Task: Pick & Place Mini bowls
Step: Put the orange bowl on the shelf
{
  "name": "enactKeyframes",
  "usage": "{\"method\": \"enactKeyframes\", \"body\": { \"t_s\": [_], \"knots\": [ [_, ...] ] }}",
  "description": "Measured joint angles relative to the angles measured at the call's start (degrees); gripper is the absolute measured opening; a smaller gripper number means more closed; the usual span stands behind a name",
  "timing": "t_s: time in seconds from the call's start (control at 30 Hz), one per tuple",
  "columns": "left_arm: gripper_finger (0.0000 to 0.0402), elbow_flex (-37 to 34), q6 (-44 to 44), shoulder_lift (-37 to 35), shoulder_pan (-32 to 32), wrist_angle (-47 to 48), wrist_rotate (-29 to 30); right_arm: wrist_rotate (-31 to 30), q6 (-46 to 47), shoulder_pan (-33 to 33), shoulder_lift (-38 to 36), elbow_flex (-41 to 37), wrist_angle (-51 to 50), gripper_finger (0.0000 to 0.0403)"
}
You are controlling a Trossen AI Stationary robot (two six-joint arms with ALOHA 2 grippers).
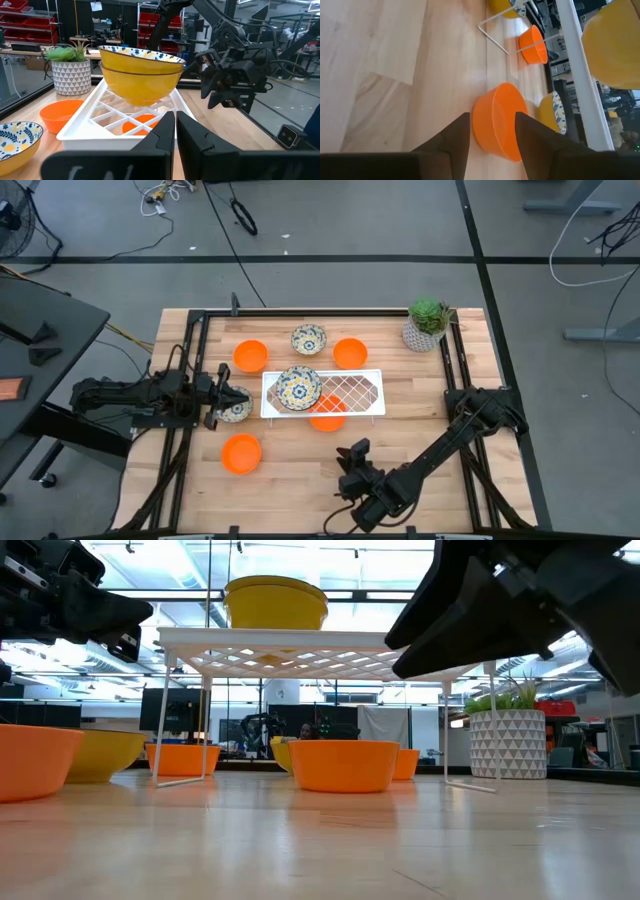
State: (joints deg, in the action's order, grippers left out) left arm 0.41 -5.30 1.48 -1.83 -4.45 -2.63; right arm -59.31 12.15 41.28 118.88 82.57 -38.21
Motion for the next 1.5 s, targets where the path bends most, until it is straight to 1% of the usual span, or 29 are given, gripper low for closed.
{"method": "enactKeyframes", "body": {
  "t_s": [0.1,0.23,0.47,0.6,0.73,0.97,1.1,1.27,1.37,1.5],
  "knots": [
    [0.0023,0.0,0.0,0.0,0.0,0.0,0.0,0.0,2.1,0.0,2.1,2.8,-4.0,0.0158],
    [0.0023,0.0,0.0,0.0,0.0,0.0,0.0,-0.5,6.1,0.0,6.6,10.5,-11.9,0.0158],
    [0.0023,0.0,0.0,0.0,0.0,0.0,0.0,-0.3,7.8,-1.3,11.0,21.1,-17.7,0.0158],
    [0.0023,0.0,0.0,0.0,0.0,0.0,0.0,-0.2,12.2,-2.5,13.4,25.8,-23.1,0.0158],
    [0.0023,0.0,0.0,0.0,0.0,0.0,0.0,-0.1,15.5,-3.3,14.9,27.4,-25.1,0.0158],
    [0.0023,0.0,0.0,0.0,0.0,0.0,0.0,0.4,18.5,-4.1,17.5,27.4,-25.6,0.0158],
    [0.0023,0.0,0.0,0.0,0.0,0.0,0.0,0.3,20.7,-4.5,17.8,27.3,-25.7,0.0158],
    [0.0023,0.0,0.0,0.0,0.0,0.0,0.0,0.4,20.5,-5.2,18.0,27.4,-26.1,0.0158],
    [0.0023,0.0,0.0,0.0,0.0,0.0,0.0,0.6,20.4,-5.7,18.1,30.0,-28.7,0.0158],
    [0.0023,0.0,0.0,0.0,0.0,0.0,0.0,0.2,20.3,-6.2,18.0,32.4,-29.5,0.0158]
  ]
}}
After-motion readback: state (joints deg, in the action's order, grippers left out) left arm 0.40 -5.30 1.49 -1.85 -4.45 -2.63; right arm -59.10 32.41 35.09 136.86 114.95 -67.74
